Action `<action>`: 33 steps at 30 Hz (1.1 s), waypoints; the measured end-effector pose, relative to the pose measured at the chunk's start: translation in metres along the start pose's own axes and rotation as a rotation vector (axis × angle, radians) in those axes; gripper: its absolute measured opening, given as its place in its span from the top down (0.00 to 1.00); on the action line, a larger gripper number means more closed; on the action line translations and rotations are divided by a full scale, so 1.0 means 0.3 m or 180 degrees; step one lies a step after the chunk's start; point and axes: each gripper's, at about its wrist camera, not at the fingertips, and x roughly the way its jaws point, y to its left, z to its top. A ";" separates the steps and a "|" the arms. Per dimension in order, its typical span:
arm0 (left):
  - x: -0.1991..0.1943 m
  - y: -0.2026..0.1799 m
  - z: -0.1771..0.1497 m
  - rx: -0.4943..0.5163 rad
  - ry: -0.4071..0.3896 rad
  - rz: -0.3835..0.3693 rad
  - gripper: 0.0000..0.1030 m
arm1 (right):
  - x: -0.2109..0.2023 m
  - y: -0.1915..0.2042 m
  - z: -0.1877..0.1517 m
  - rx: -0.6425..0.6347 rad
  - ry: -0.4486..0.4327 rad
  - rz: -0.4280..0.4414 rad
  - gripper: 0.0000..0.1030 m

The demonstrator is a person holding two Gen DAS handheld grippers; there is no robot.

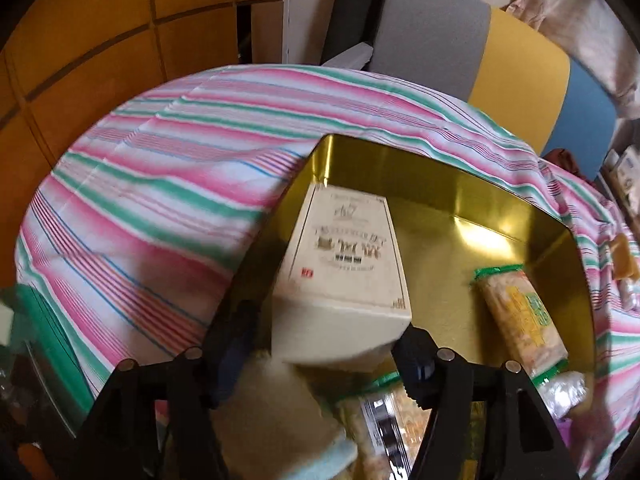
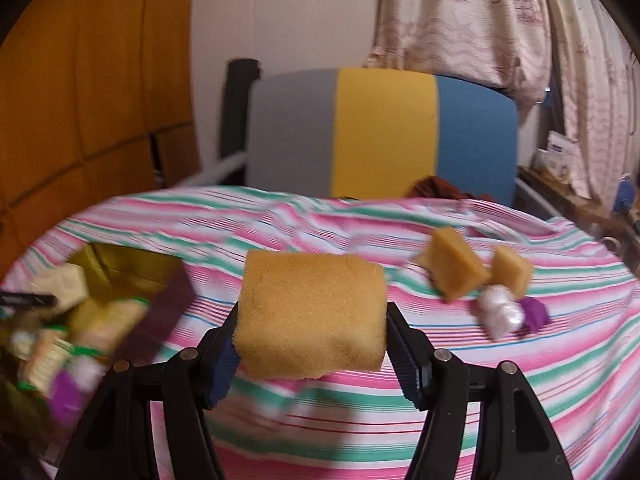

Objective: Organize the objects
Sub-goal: 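Place the white box in the tray with the left gripper while the right lowers the sponge in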

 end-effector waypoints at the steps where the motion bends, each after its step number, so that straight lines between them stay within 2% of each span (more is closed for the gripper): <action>1: -0.005 0.008 -0.011 -0.0031 0.0007 -0.0006 0.32 | -0.007 0.026 0.005 0.0007 -0.0016 0.0075 0.35; 3: -0.028 0.024 -0.036 -0.0124 -0.0043 -0.0038 0.31 | -0.017 0.077 0.015 0.0023 -0.0020 0.0233 0.35; 5: -0.069 0.042 -0.067 -0.0262 -0.0172 -0.0081 0.25 | -0.017 0.124 0.017 0.0057 0.0007 0.0370 0.35; 7: -0.132 0.061 -0.110 -0.0447 -0.0429 -0.0176 0.09 | -0.015 0.175 0.012 0.0077 0.0054 0.0518 0.35; 9: -0.183 0.066 -0.148 -0.0541 -0.0640 -0.0190 0.00 | -0.010 0.227 0.007 0.0027 0.0111 0.0627 0.35; 13: -0.247 0.055 -0.220 -0.0576 -0.0854 -0.0168 0.00 | 0.001 0.342 0.011 -0.0073 0.0206 0.0857 0.35; 21: -0.272 0.013 -0.305 -0.0467 -0.0942 -0.0076 0.00 | 0.070 0.558 0.004 -0.0234 0.0578 0.1233 0.35; 27: -0.277 0.028 -0.339 -0.0530 -0.0926 -0.0054 0.00 | 0.138 0.675 -0.004 -0.0341 0.0785 0.1336 0.36; 33: -0.285 0.046 -0.360 -0.0656 -0.0954 -0.0040 0.00 | 0.221 0.735 0.003 -0.0300 0.0981 0.1342 0.36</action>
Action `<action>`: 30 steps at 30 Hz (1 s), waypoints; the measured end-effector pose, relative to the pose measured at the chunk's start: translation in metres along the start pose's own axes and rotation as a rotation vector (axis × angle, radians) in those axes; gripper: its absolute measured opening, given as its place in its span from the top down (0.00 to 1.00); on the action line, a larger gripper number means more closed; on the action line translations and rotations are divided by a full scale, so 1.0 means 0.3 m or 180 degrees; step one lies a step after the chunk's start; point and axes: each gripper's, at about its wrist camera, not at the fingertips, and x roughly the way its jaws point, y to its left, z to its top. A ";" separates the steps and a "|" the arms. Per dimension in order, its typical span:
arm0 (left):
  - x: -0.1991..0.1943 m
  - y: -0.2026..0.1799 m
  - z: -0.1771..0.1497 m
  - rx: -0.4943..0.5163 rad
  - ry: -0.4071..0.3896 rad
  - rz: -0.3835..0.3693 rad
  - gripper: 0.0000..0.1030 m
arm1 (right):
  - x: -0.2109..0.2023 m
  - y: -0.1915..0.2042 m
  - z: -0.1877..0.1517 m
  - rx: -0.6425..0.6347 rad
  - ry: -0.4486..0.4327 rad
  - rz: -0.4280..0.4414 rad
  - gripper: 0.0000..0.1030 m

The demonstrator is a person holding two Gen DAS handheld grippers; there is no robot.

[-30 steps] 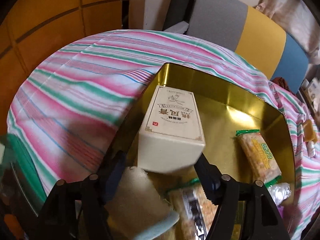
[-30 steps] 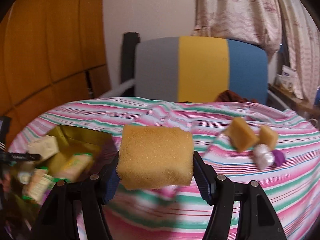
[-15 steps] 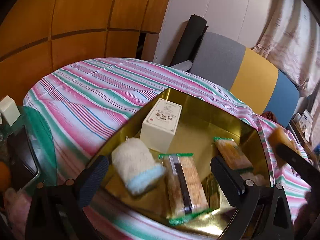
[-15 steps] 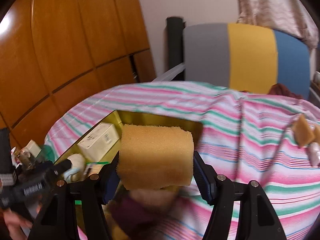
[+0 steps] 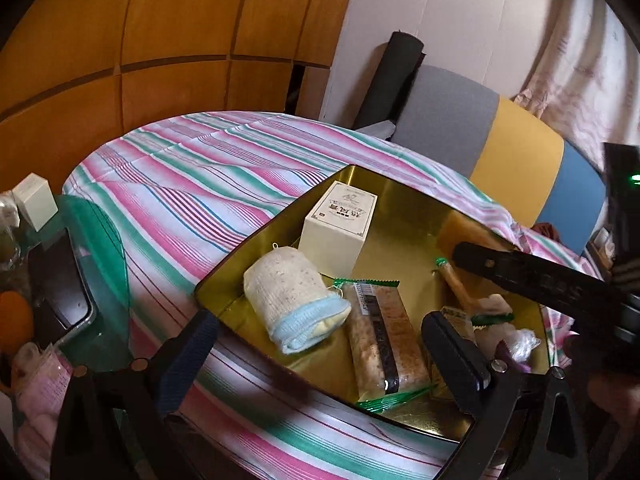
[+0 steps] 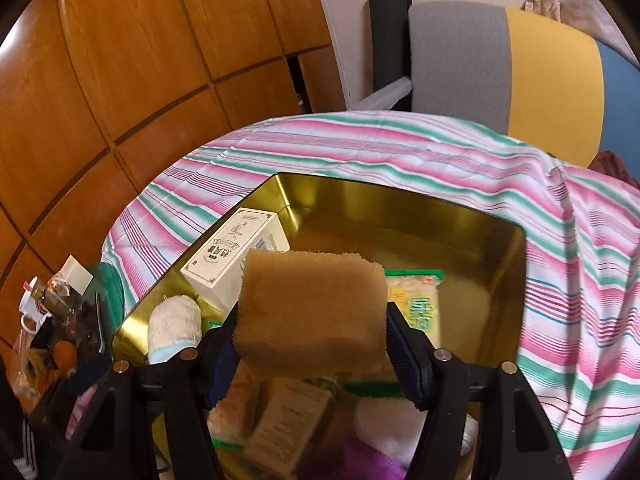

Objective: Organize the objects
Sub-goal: 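Place the white box in the tray with the left gripper while the right lowers the sponge in, then withdraw both grippers from the tray toward the remaining items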

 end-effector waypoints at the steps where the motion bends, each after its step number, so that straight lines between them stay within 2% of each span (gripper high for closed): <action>1: -0.003 0.001 0.001 -0.0018 -0.0007 -0.0011 0.00 | 0.011 0.004 0.006 0.0010 0.0019 0.0002 0.35; 6: -0.009 -0.016 -0.005 0.0039 -0.0028 -0.0014 0.00 | 0.061 0.032 0.018 -0.0016 0.0138 0.0049 0.34; 8: -0.008 -0.021 -0.009 0.0053 -0.0010 -0.0023 0.00 | 0.068 0.040 0.005 -0.0048 0.0167 0.0020 0.29; 10: -0.007 -0.023 -0.012 0.0046 0.0004 -0.0038 0.00 | 0.059 0.041 -0.012 -0.0085 0.0154 -0.0033 0.23; 14: -0.004 -0.027 -0.017 0.0045 0.0014 -0.0050 0.00 | 0.016 0.027 -0.024 -0.0068 0.0023 0.0019 0.20; 21: -0.018 -0.045 -0.022 0.0091 -0.0005 -0.0086 0.00 | -0.087 -0.011 -0.014 0.0049 -0.0228 -0.0012 0.20; 30: -0.041 -0.114 -0.039 0.0305 0.0003 -0.0275 0.00 | -0.177 -0.133 -0.067 0.0336 -0.0277 -0.0255 0.20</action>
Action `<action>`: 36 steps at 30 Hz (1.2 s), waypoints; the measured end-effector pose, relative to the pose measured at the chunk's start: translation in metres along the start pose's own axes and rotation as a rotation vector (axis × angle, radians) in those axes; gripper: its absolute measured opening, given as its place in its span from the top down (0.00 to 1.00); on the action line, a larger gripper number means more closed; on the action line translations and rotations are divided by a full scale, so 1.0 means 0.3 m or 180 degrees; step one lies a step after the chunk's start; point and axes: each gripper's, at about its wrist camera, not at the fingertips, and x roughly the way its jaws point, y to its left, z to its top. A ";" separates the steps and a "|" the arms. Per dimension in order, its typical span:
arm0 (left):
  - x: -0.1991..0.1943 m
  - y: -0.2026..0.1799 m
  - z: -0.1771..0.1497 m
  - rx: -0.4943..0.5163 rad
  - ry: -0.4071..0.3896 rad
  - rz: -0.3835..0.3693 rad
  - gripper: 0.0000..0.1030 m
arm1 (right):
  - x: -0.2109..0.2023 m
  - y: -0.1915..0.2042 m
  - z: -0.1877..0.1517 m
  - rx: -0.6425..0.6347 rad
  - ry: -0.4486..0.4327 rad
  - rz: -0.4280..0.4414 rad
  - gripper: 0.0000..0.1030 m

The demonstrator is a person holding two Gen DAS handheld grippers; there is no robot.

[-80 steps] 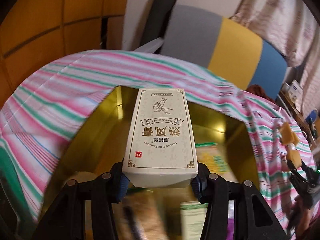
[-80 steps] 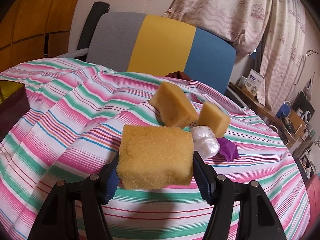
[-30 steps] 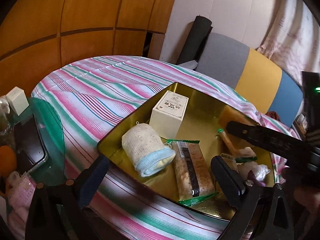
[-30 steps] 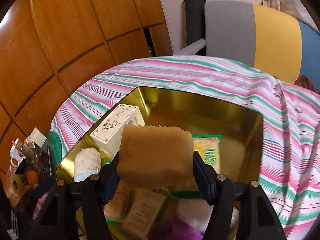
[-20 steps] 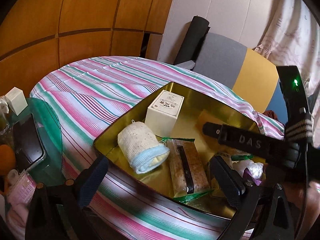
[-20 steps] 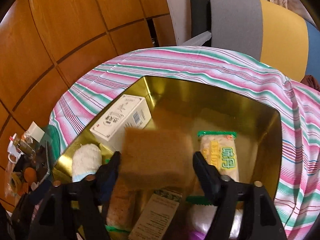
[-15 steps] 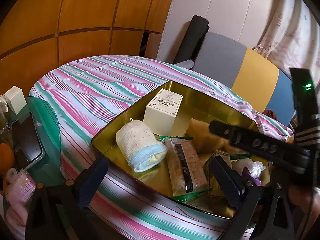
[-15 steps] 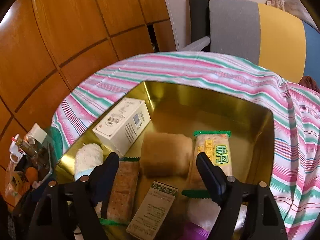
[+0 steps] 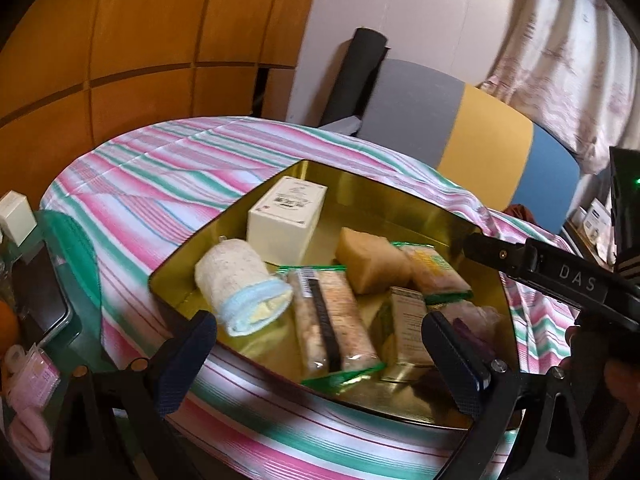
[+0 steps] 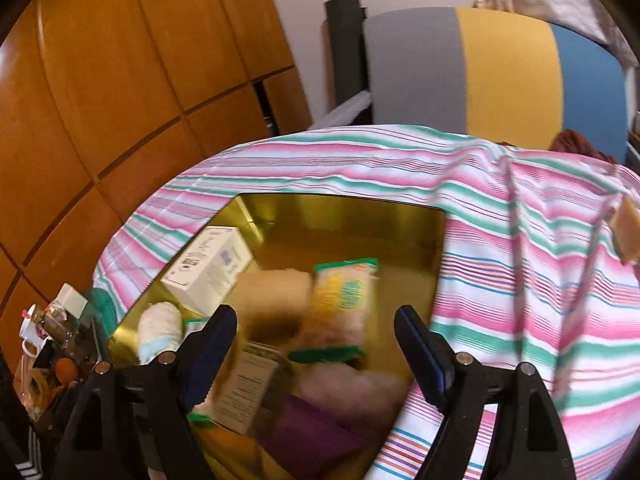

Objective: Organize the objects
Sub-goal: 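Withdraw both grippers from the tray toward the remaining items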

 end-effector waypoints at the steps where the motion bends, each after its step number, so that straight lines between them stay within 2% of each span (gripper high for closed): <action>1: -0.004 -0.009 -0.002 0.0029 -0.0008 -0.0018 0.00 | -0.009 -0.015 -0.005 0.0017 -0.0013 -0.0044 0.20; 7: -0.021 -0.078 -0.021 0.0233 -0.0020 -0.0179 0.00 | -0.084 -0.134 -0.052 0.0186 -0.0117 -0.0318 0.20; 12: -0.047 -0.145 -0.043 0.0432 -0.0041 -0.0351 0.00 | -0.111 -0.233 -0.098 0.0321 -0.0066 -0.0479 0.20; 17: -0.062 -0.222 -0.077 0.0705 -0.0035 -0.0413 0.00 | -0.135 -0.342 -0.150 0.0490 -0.0013 -0.0644 0.20; 23: -0.073 -0.297 -0.099 0.0851 0.0018 -0.0563 0.00 | -0.181 -0.469 -0.213 0.0634 0.0016 -0.0851 0.20; 32: -0.094 -0.518 -0.130 0.1252 0.0056 -0.0929 0.00 | -0.294 -0.717 -0.296 0.0959 -0.0024 -0.1233 0.20; 36: -0.076 -0.623 -0.160 0.1413 0.0202 -0.1061 0.00 | -0.338 -0.844 -0.323 0.1078 -0.0033 -0.1433 0.20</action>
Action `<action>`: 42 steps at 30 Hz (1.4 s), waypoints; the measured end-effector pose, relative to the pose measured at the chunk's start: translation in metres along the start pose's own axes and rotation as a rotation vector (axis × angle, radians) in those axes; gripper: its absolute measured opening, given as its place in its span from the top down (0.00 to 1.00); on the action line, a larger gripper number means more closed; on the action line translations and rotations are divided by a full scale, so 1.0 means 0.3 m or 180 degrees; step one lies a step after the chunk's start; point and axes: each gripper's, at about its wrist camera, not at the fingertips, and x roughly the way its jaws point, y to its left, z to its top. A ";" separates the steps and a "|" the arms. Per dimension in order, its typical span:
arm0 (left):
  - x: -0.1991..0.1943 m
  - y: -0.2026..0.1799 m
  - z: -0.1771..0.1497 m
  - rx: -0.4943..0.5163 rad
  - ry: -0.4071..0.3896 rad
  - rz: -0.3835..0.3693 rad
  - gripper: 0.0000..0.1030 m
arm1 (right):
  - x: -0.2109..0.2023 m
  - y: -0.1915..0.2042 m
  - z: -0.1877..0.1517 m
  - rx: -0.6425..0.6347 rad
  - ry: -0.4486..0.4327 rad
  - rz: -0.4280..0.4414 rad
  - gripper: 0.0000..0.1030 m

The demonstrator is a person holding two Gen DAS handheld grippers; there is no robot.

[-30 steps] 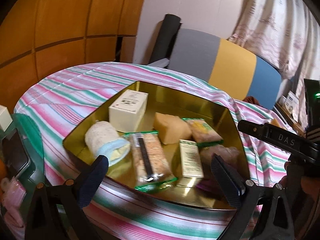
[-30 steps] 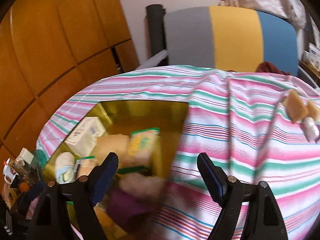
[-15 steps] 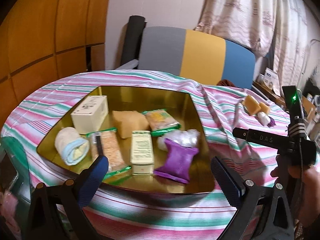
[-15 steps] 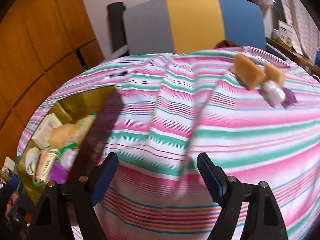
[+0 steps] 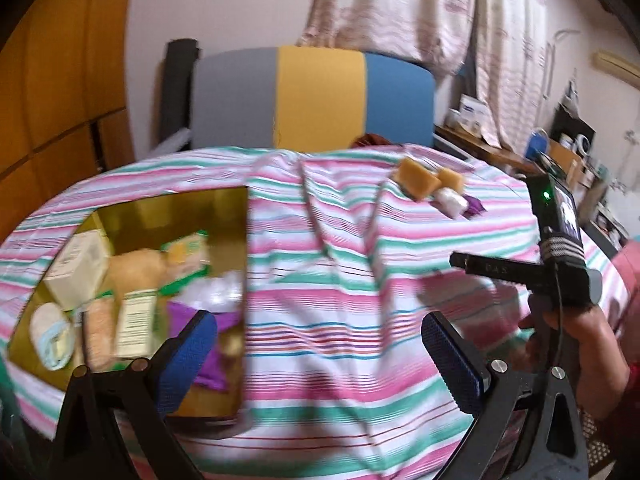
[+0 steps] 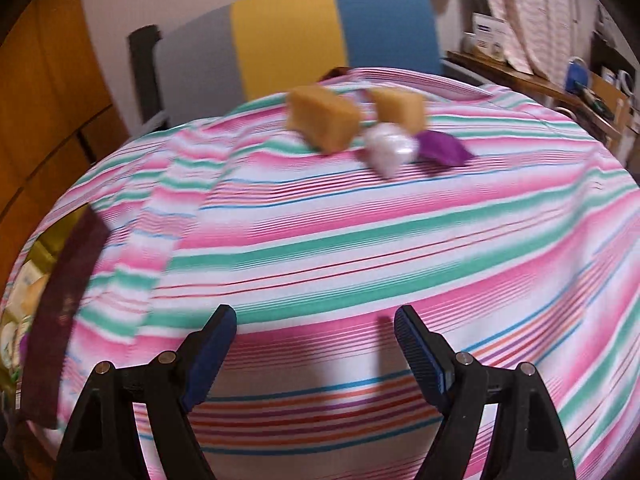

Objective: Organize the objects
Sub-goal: 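Withdraw both grippers from the tray toward the remaining items, then grasp the second purple candy packet with the right gripper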

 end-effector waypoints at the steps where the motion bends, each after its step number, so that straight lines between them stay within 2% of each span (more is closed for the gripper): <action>1: 0.014 -0.014 0.003 0.0005 0.0038 -0.0021 0.00 | 0.006 -0.032 0.008 0.0027 -0.0004 -0.0047 0.20; 6: 0.092 -0.063 0.016 -0.0025 0.0280 -0.0060 0.00 | 0.045 -0.196 0.093 0.0234 -0.0062 -0.0265 0.20; 10: 0.118 -0.094 0.022 -0.0020 0.0331 -0.0072 0.00 | 0.078 -0.310 0.206 0.0432 -0.0135 -0.0337 0.20; 14: 0.132 -0.120 0.024 0.0050 0.0345 -0.0089 0.00 | 0.119 -0.357 0.322 0.0369 -0.0196 -0.0420 0.20; 19: 0.152 -0.125 0.020 0.0059 0.0403 -0.0058 0.00 | 0.229 -0.362 0.422 0.0120 -0.0034 -0.0500 0.20; 25: 0.180 -0.117 0.018 0.0010 0.0490 -0.0020 0.00 | 0.319 -0.351 0.441 -0.0070 0.0016 -0.0418 0.20; 27: 0.184 -0.119 0.018 0.0012 0.0498 -0.0026 0.00 | 0.330 -0.359 0.429 -0.0045 0.0015 -0.0275 0.24; 29: 0.186 -0.124 0.021 0.0022 0.0489 -0.0016 0.00 | 0.327 -0.367 0.426 0.0000 -0.0007 -0.0252 0.29; 32: 0.192 -0.137 0.032 0.0040 0.0473 -0.0044 0.00 | 0.302 -0.374 0.419 0.0053 -0.0080 -0.0110 0.30; 34: 0.199 -0.147 0.045 0.0070 0.0445 -0.0053 0.00 | 0.294 -0.376 0.406 0.0104 -0.0051 -0.0109 0.31; 37: 0.219 -0.169 0.081 0.0119 0.0376 -0.0083 0.00 | 0.251 -0.393 0.365 0.0230 -0.0031 -0.0119 0.39; 42: 0.287 -0.238 0.178 0.0142 0.0245 -0.0126 0.00 | 0.170 -0.443 0.292 0.0317 -0.0110 -0.0329 0.41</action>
